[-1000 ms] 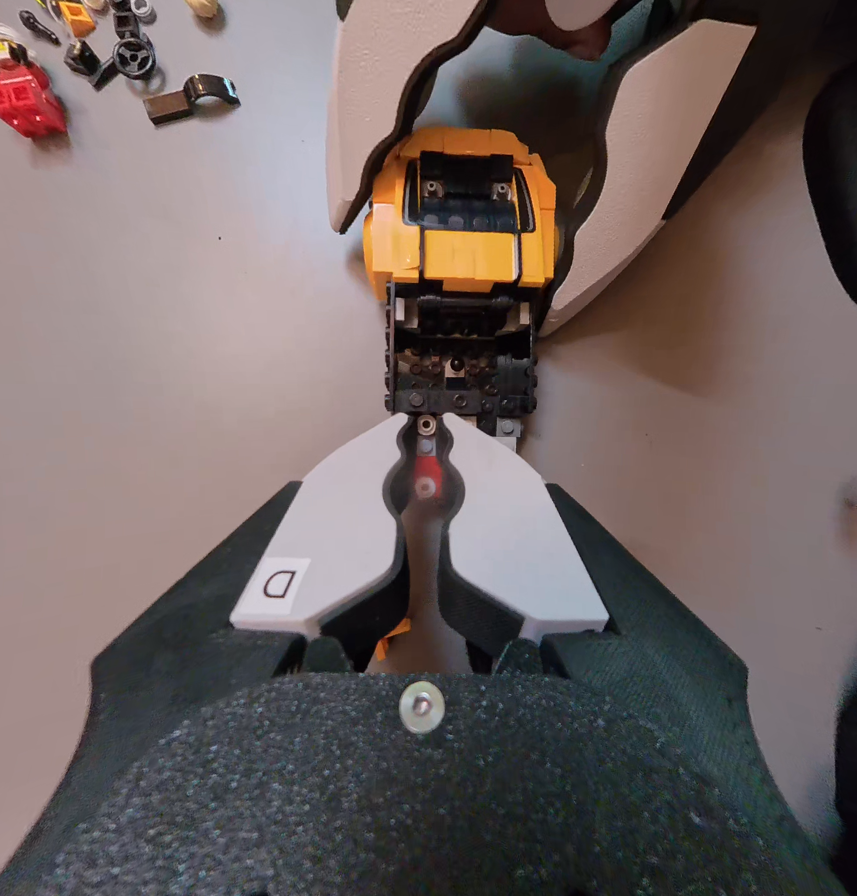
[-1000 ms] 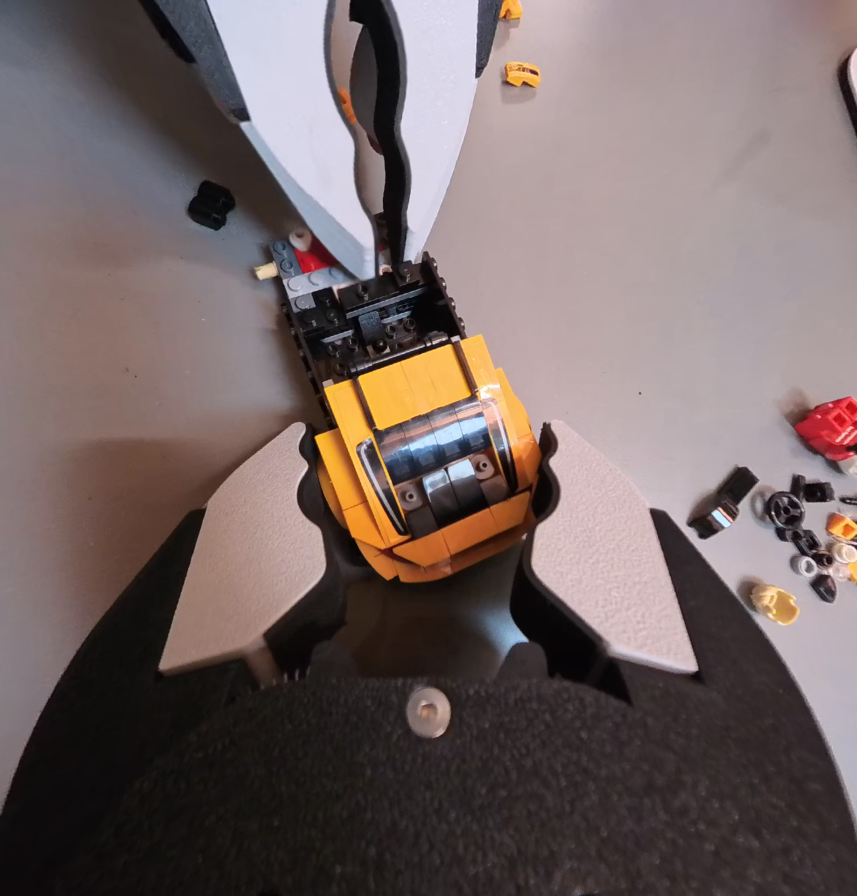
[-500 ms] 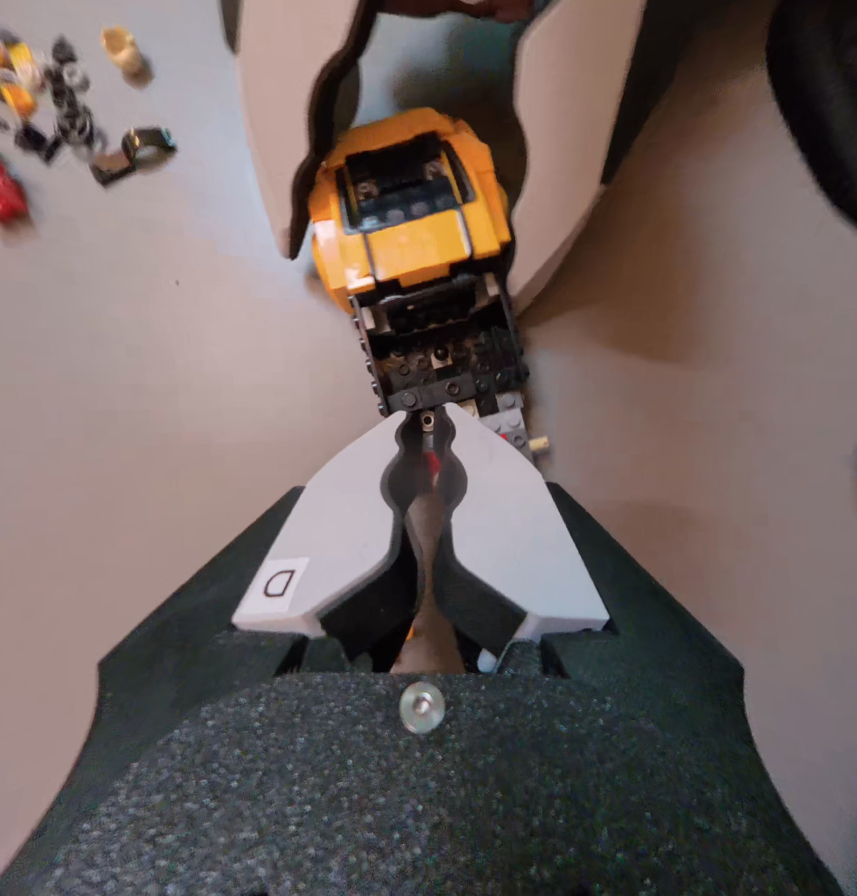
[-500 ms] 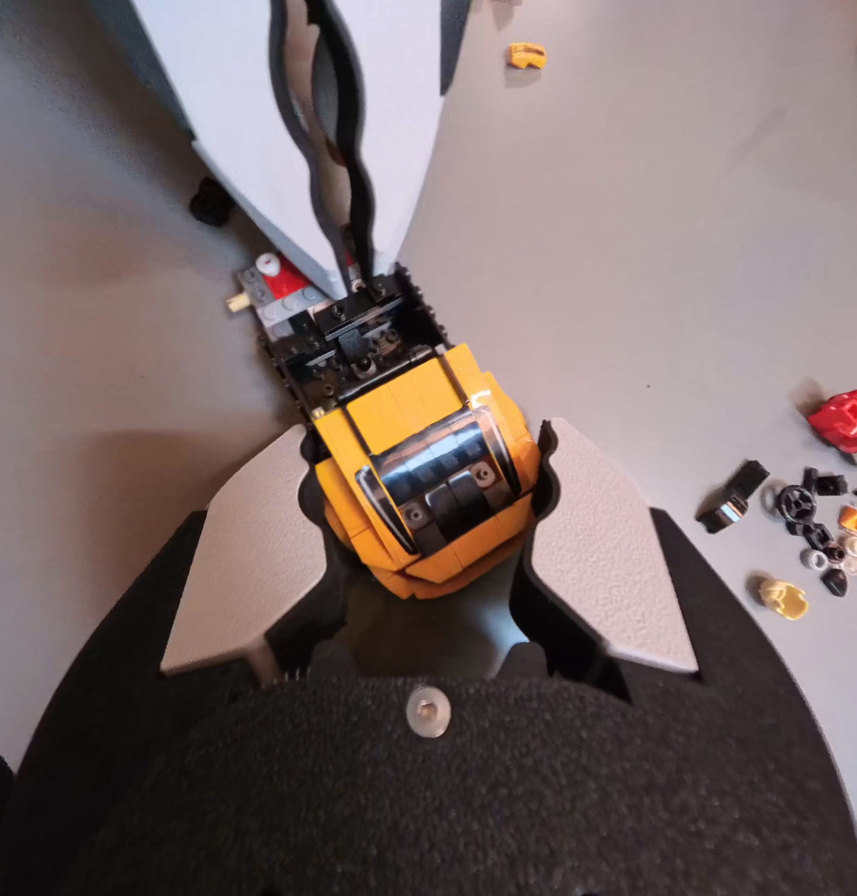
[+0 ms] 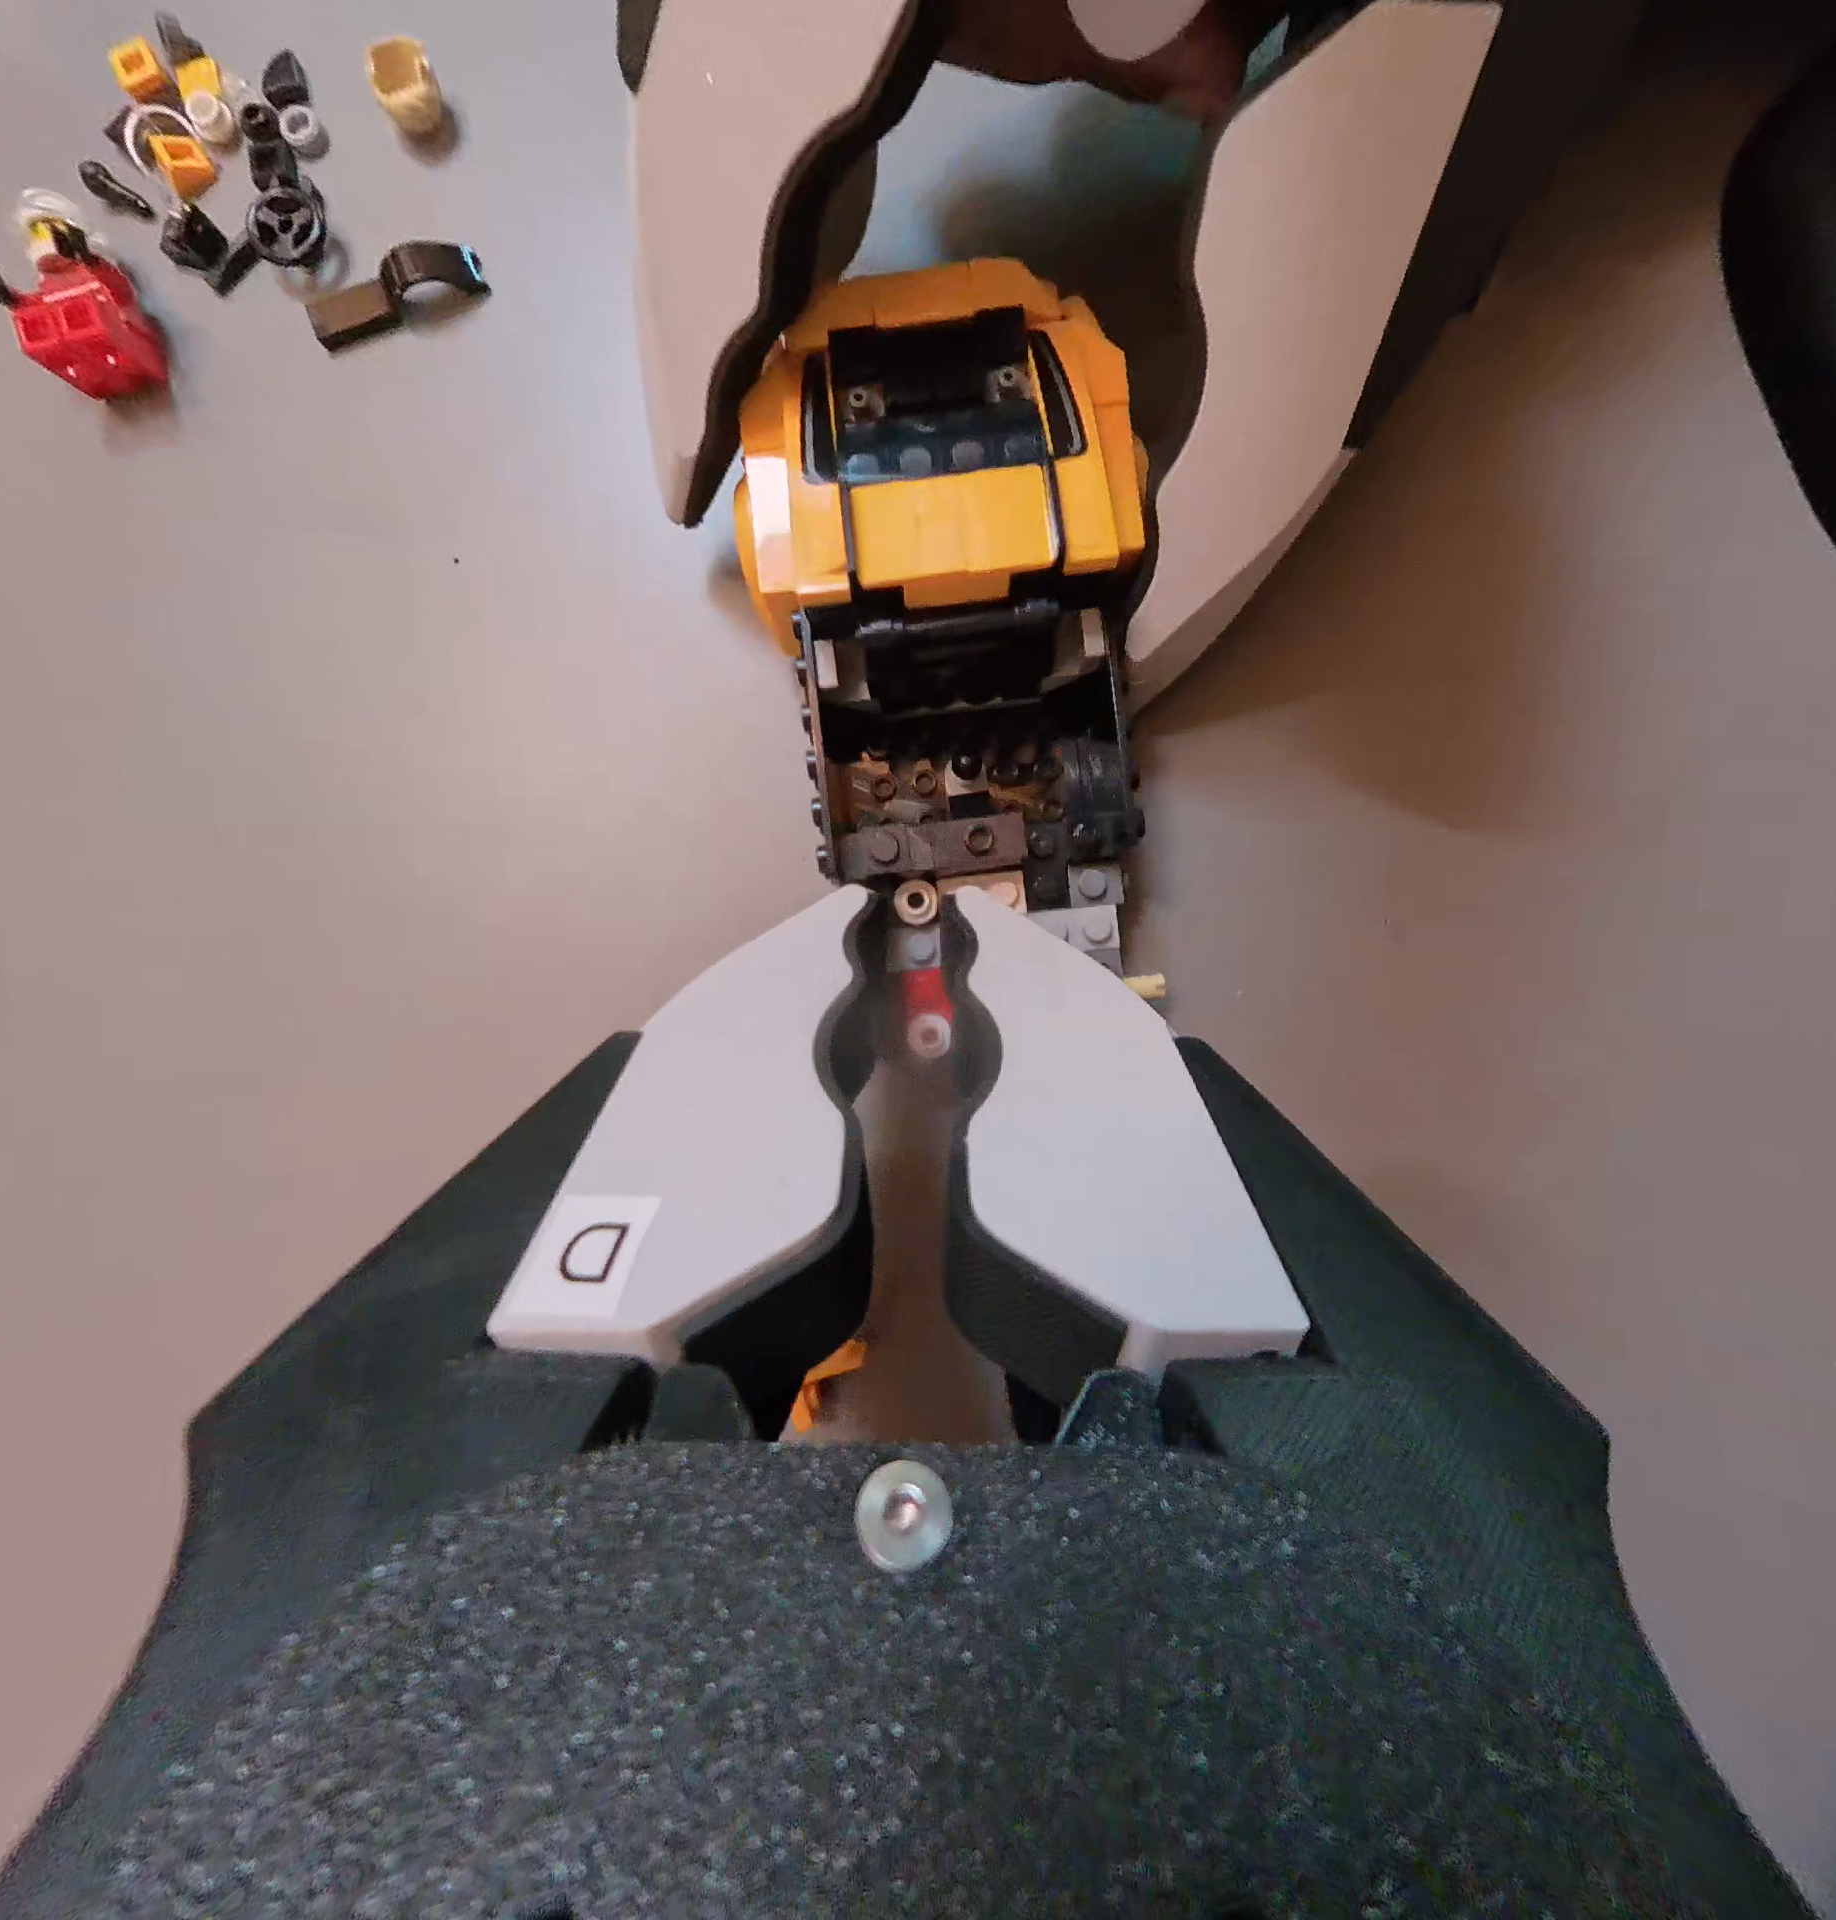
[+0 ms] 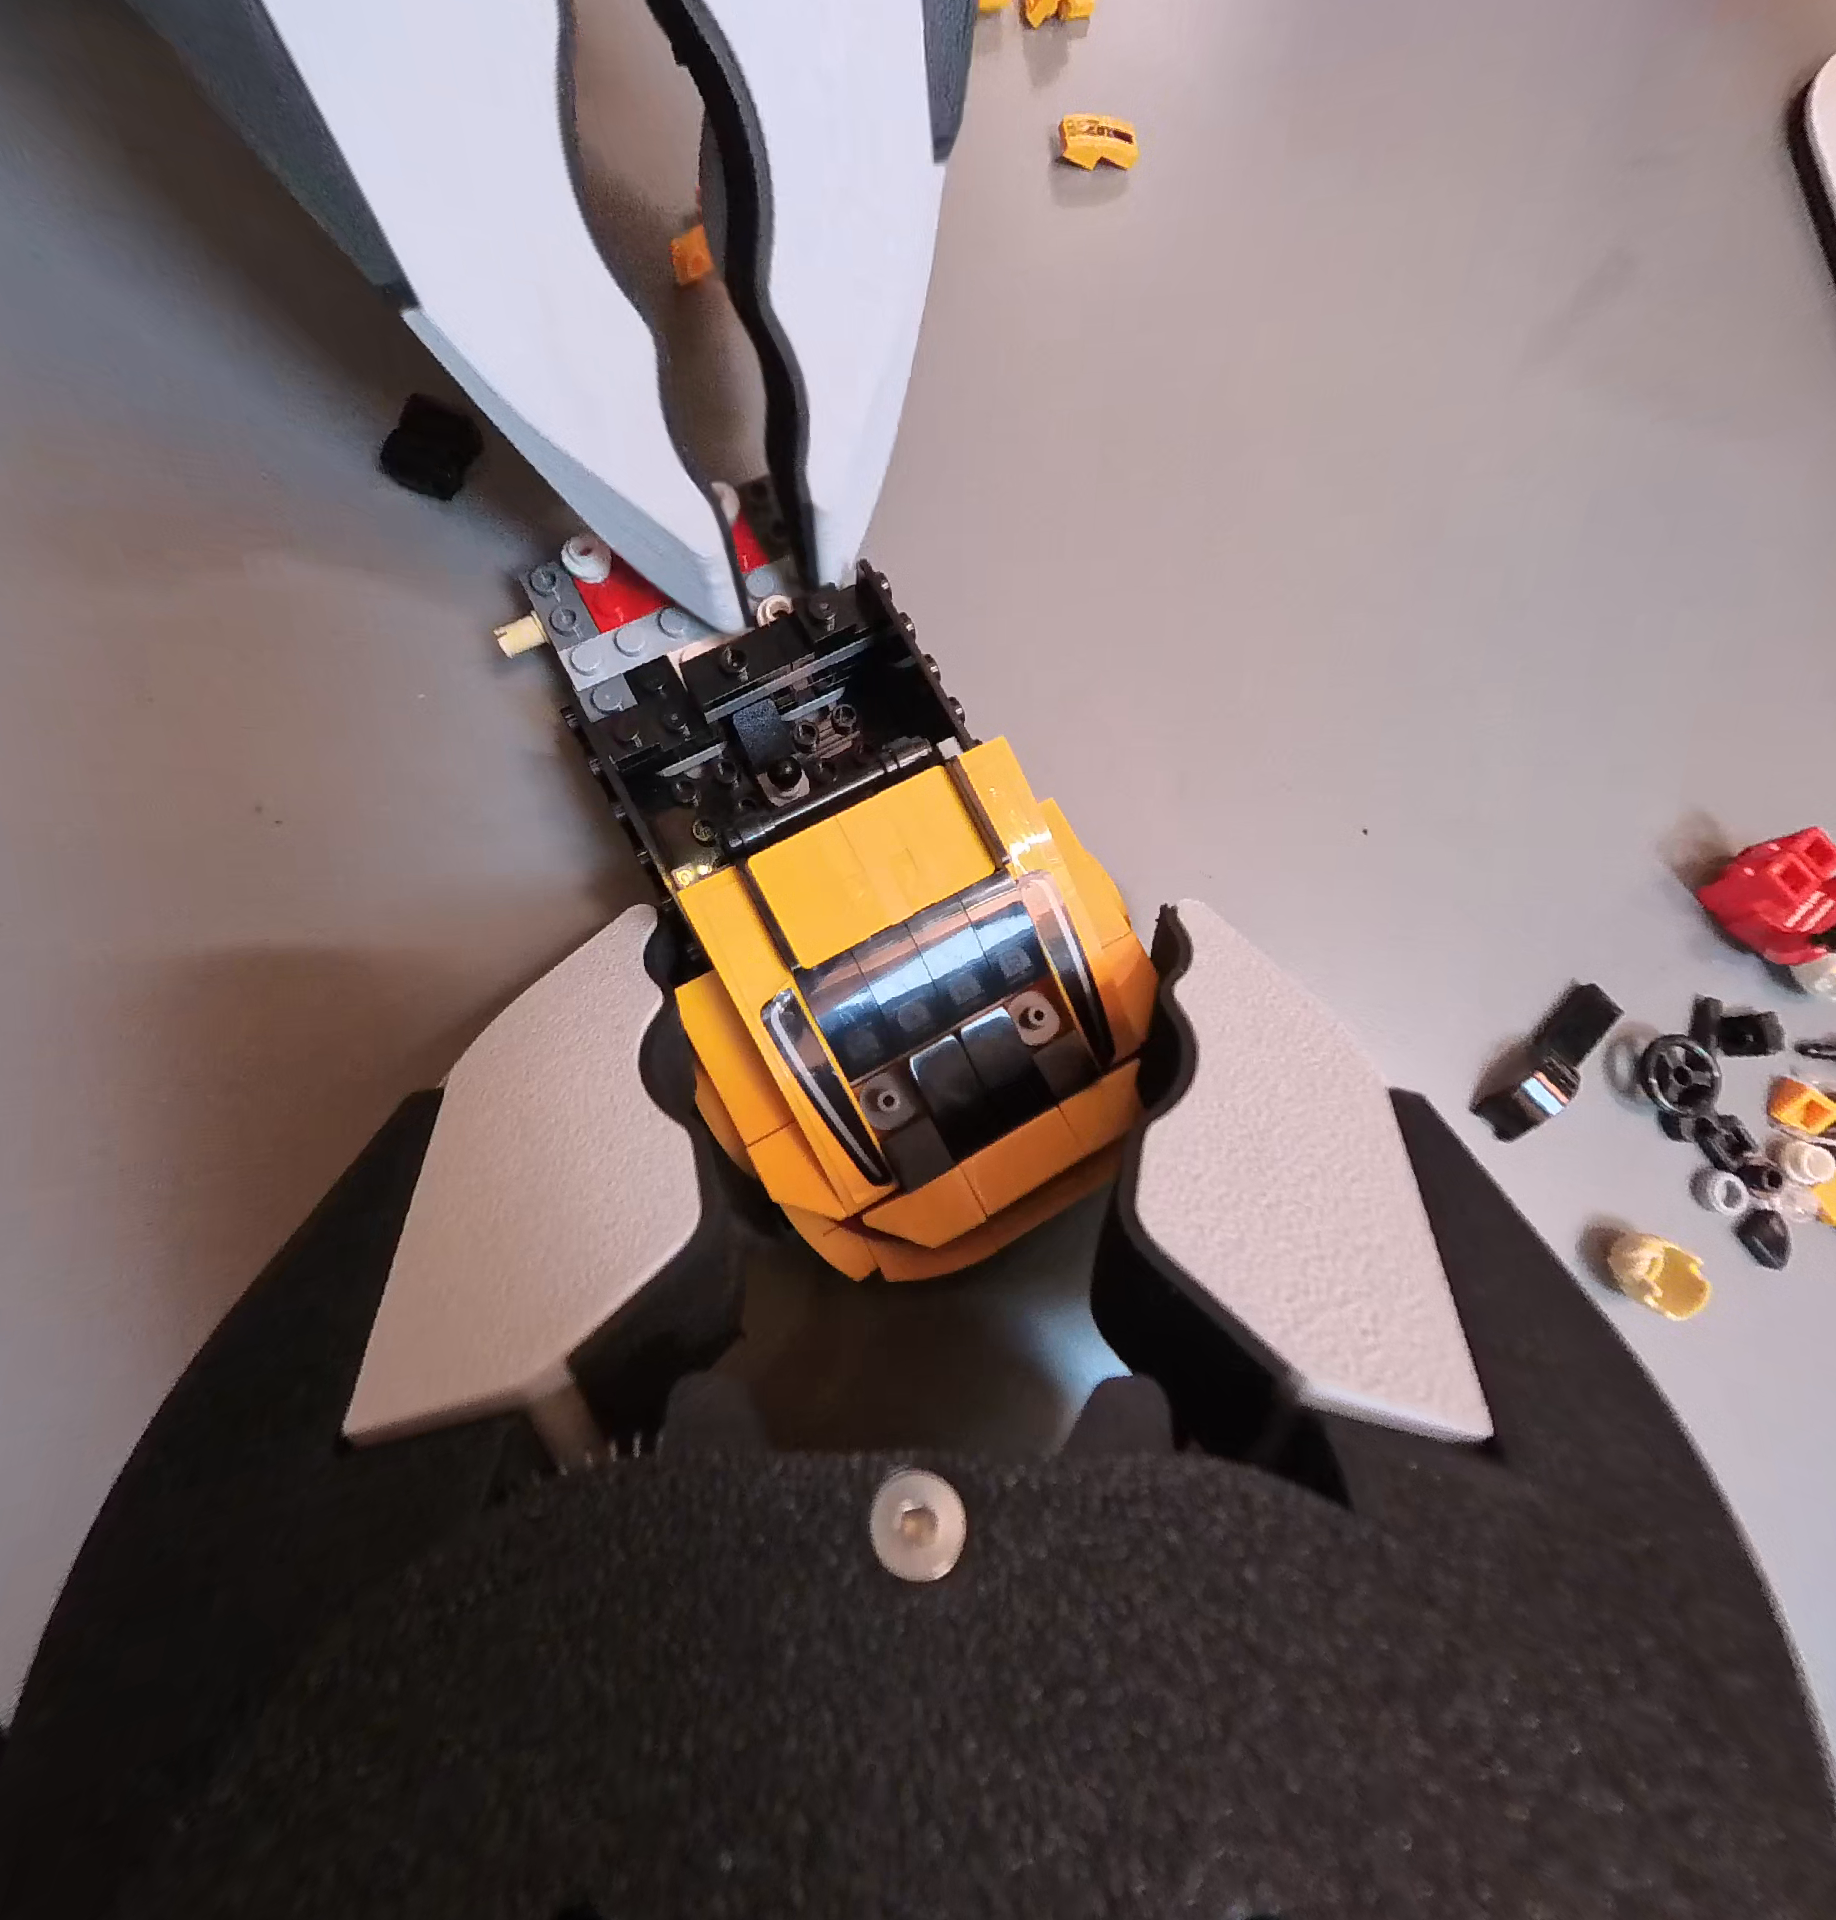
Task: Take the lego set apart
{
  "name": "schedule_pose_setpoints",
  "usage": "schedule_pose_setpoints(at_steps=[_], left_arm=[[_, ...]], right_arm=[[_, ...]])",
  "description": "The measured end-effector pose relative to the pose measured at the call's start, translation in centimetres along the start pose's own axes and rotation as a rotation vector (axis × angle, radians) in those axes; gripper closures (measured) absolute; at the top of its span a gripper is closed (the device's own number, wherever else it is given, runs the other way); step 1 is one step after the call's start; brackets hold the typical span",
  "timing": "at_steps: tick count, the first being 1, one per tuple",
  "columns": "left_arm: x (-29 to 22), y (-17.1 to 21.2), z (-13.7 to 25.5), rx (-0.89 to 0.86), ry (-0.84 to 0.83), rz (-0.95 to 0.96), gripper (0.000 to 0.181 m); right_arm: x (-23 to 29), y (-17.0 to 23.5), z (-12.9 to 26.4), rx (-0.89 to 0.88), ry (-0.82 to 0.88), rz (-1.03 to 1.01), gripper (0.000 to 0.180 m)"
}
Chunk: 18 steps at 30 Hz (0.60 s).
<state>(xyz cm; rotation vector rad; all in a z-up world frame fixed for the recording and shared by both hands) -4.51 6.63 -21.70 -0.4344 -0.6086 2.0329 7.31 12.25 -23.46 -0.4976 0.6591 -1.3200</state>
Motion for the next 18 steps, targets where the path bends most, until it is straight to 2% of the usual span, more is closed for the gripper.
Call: schedule_pose_setpoints(at_steps=[12,18], left_arm=[[0.35,-0.44,-0.13,0.060,0.069,0.060,0.175],[0.46,-0.64,-0.17,0.111,0.083,0.004,0.175]], right_arm=[[0.04,-0.04,-0.03,0.000,-0.002,-0.004,0.095],[0.03,-0.03,-0.04,0.004,-0.004,-0.012,0.095]])
Point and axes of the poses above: each gripper's, where its closed fingertips meet, z back along the fingers, y out of its underside, x = y × z across the jaws, the point moved 7 cm from there along z, back along the fingers, and after that the axes turned 5 degrees about y, right-handed, at the moved point
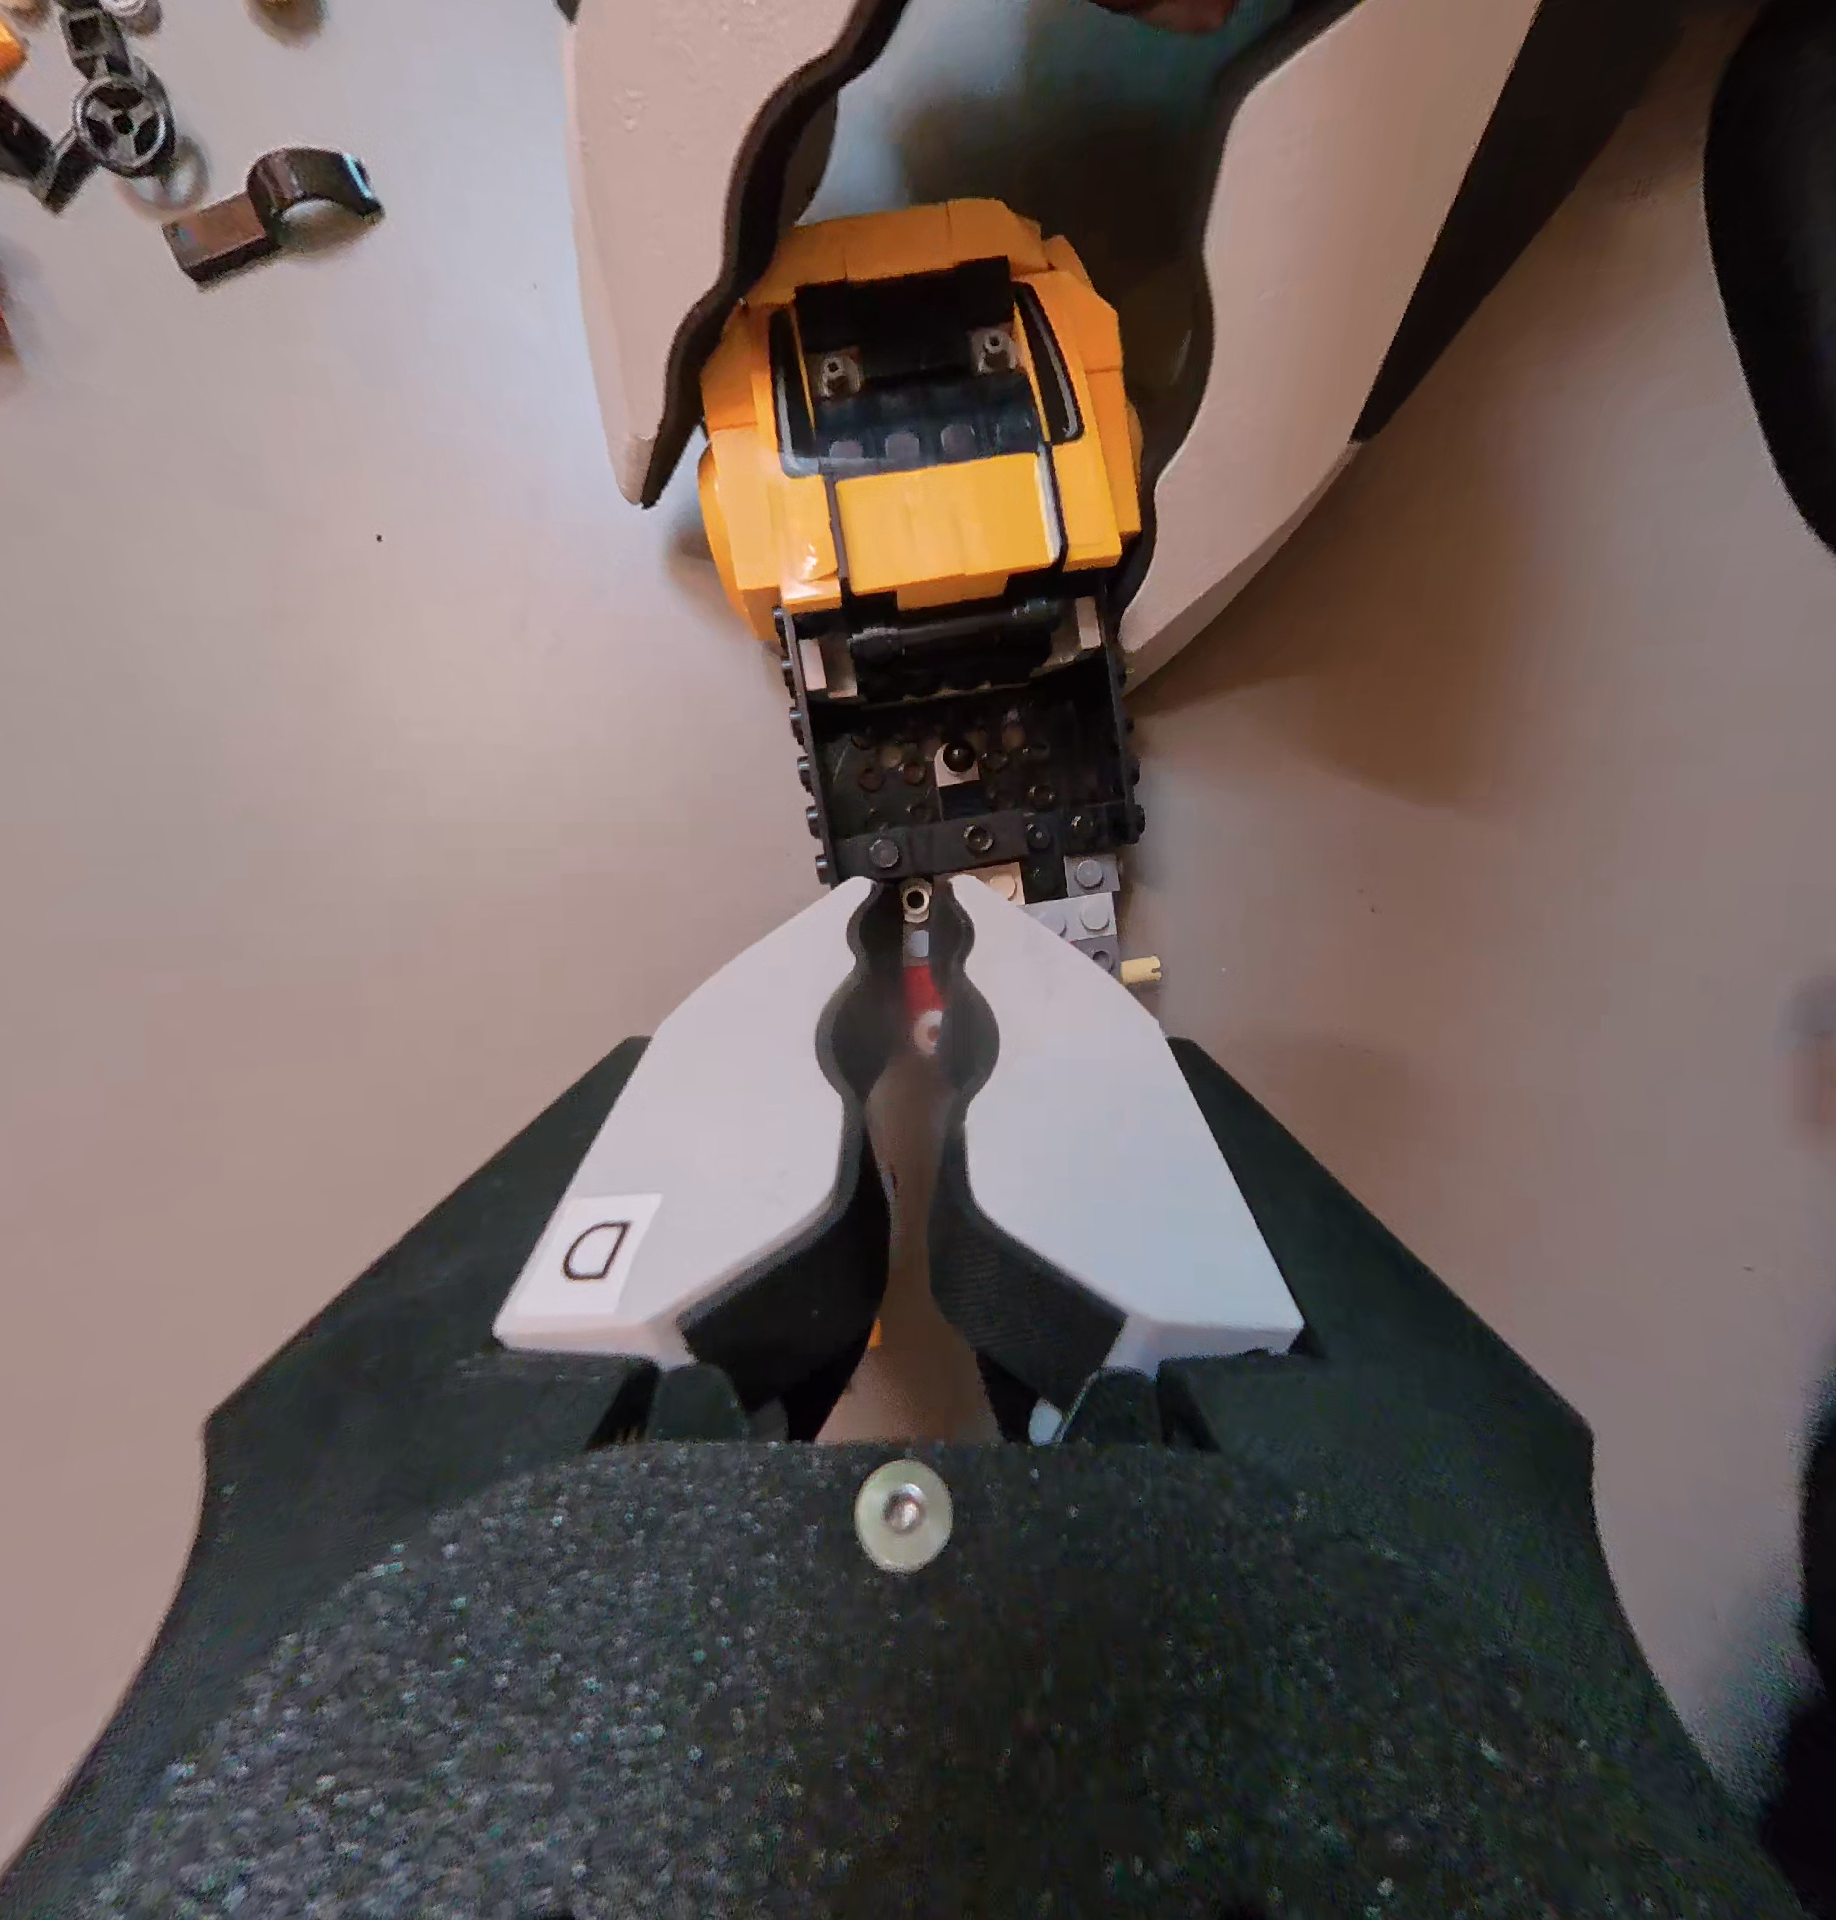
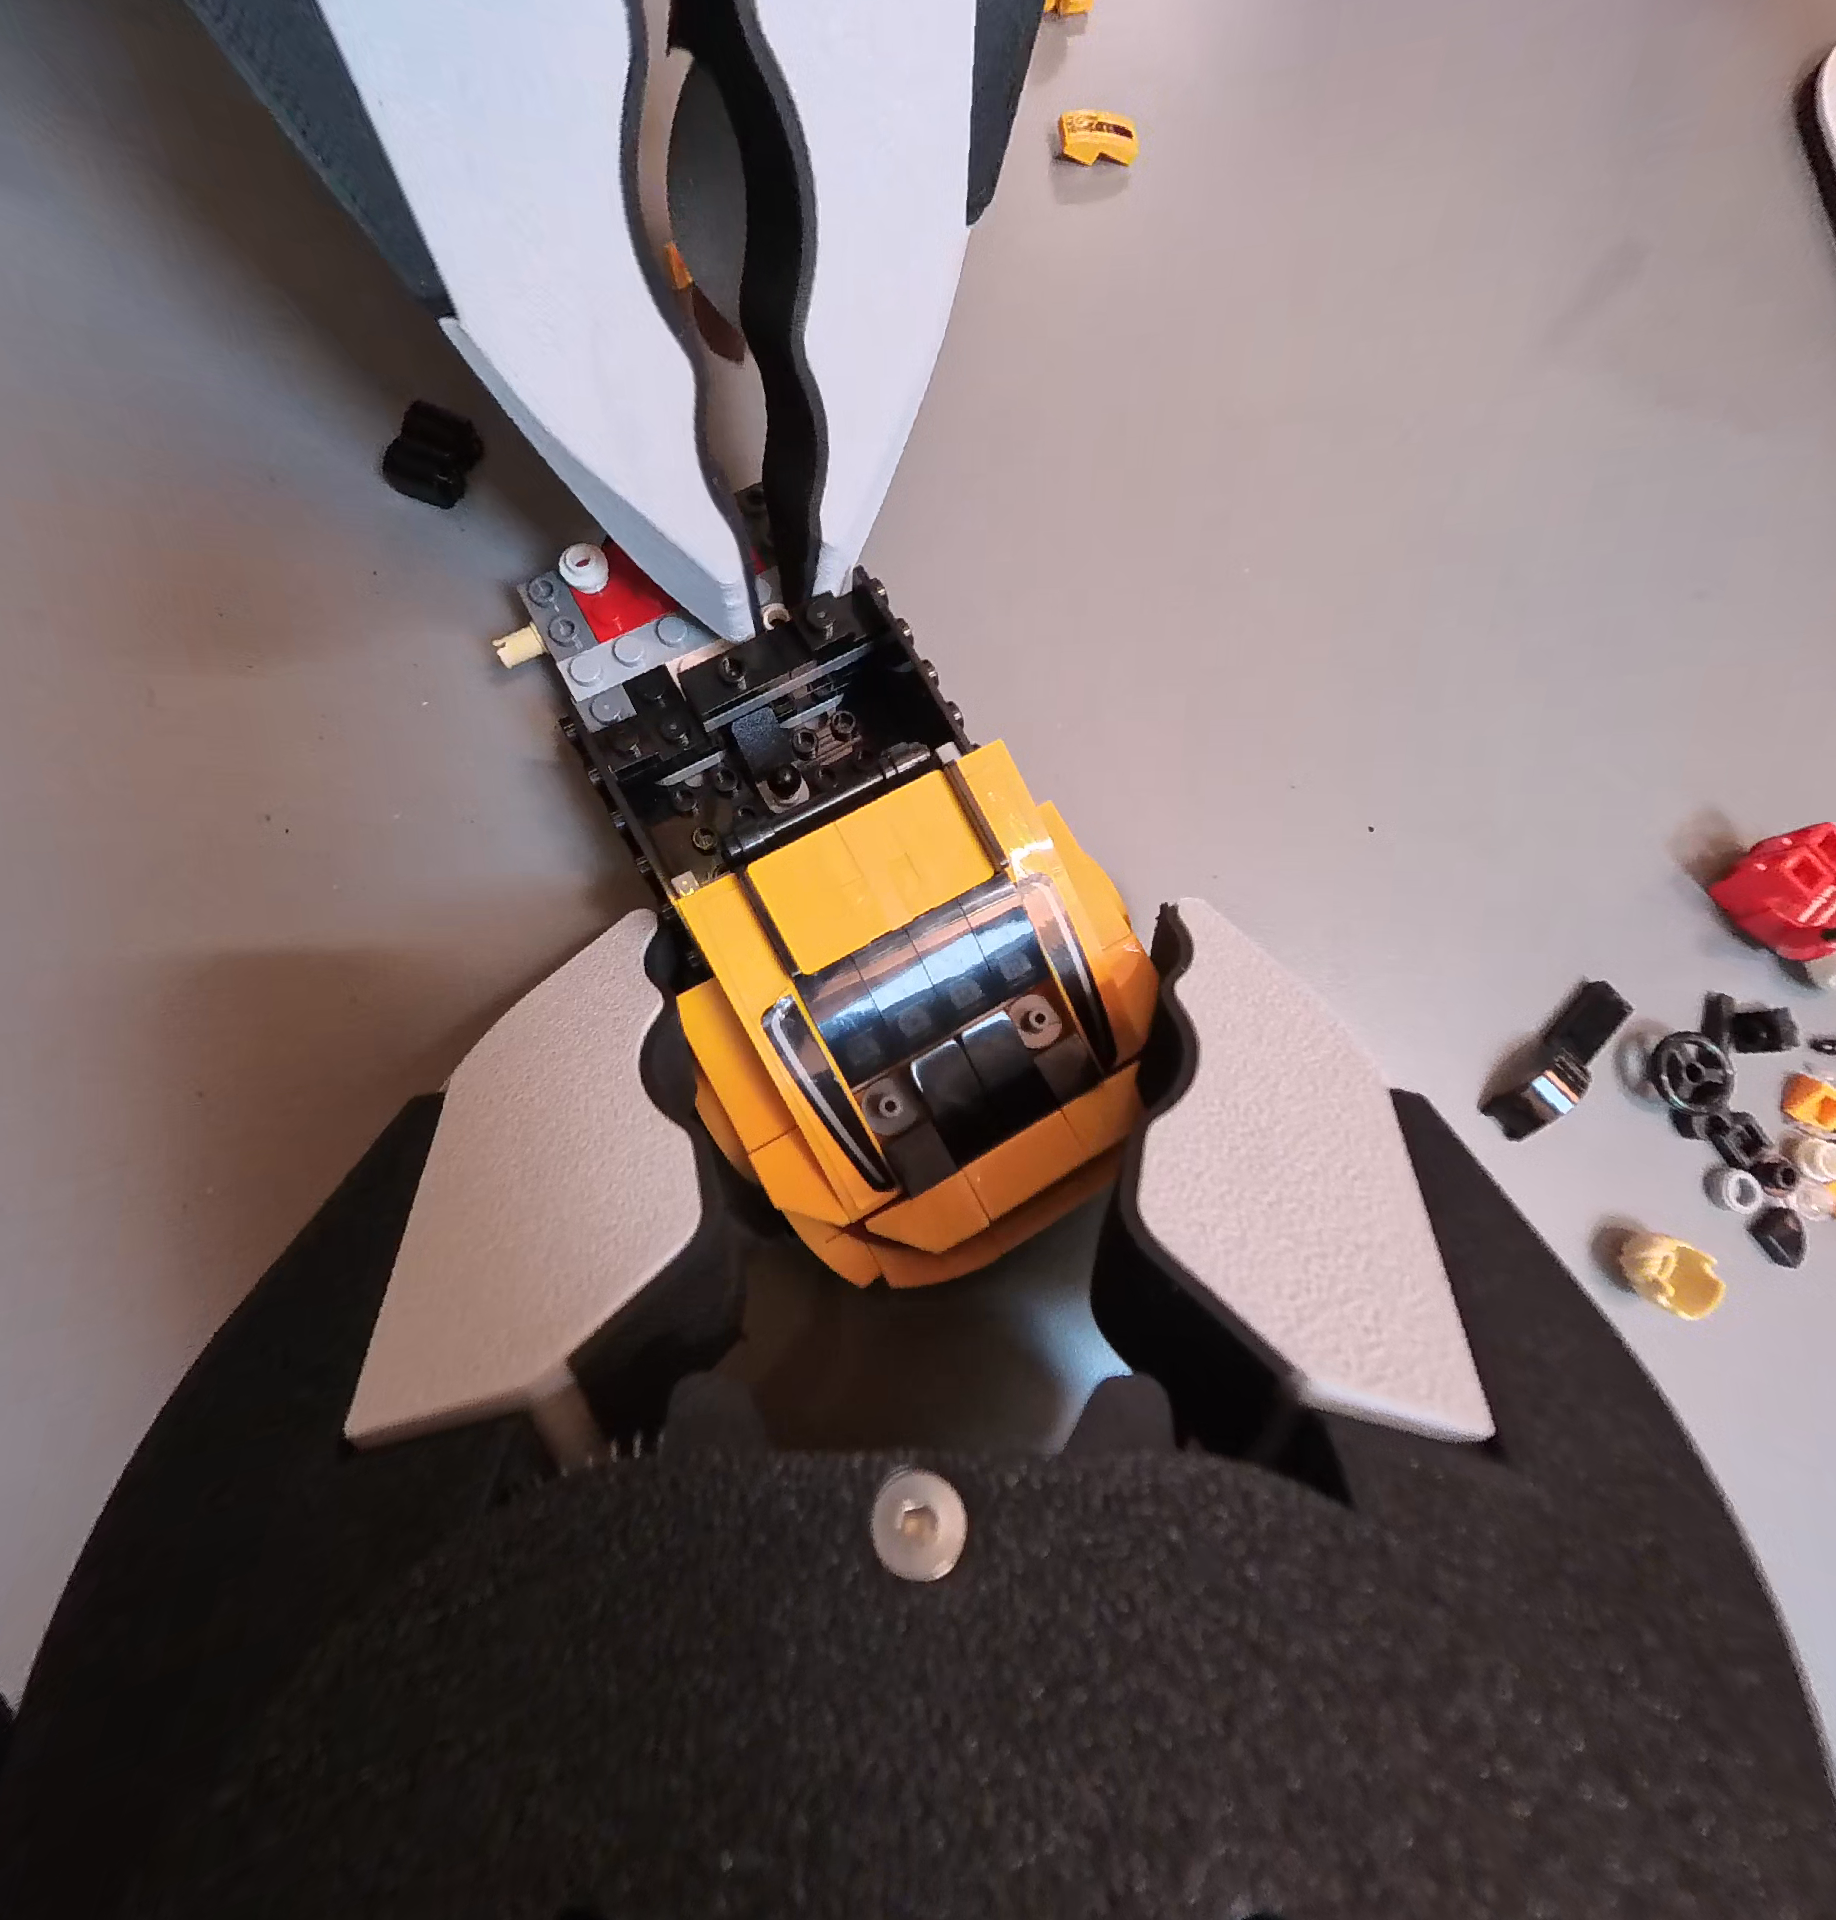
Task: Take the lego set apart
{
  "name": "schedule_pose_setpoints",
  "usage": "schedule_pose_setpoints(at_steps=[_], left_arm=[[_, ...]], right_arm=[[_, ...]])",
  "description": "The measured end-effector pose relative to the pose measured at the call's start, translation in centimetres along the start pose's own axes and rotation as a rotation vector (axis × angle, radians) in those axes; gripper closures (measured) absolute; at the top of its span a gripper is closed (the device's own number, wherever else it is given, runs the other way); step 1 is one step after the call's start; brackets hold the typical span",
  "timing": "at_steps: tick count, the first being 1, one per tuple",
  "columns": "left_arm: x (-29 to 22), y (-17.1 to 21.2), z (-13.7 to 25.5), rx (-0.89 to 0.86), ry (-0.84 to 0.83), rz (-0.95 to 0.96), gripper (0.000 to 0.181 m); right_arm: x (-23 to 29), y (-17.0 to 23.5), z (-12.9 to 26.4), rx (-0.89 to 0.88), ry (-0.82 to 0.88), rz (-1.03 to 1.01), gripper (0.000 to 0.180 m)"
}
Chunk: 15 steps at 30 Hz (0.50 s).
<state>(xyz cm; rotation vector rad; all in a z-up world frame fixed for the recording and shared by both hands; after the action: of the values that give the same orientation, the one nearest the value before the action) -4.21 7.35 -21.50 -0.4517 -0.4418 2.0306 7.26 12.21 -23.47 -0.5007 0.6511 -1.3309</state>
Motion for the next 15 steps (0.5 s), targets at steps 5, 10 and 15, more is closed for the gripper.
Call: schedule_pose_setpoints(at_steps=[5,10,15], left_arm=[[-0.4,0.1,0.0,0.013,-0.077,-0.157,0.175],[-1.3,0.1,0.0,0.016,-0.068,-0.301,0.179],[-2.0,-0.1,0.6,-0.067,-0.049,-0.311,0.179]], right_arm=[[0.0,0.0,0.0,0.003,0.000,-0.005,0.095],[0.0,0.1,0.0,-0.001,0.007,-0.014,0.095],[0.2,0.0,0.0,0.002,0.016,-0.005,0.095]])
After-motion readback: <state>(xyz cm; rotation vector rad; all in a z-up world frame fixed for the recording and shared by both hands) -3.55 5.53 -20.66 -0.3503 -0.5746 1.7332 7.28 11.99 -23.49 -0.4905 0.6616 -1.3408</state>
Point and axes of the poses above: each gripper's, where its closed fingertips meet, z back along the fingers, y out of its underside, x = y × z across the jaws, the point moved 7 cm from there along z, back along the fingers, and after that the axes turned 5 degrees about y, right-handed, at the moved point
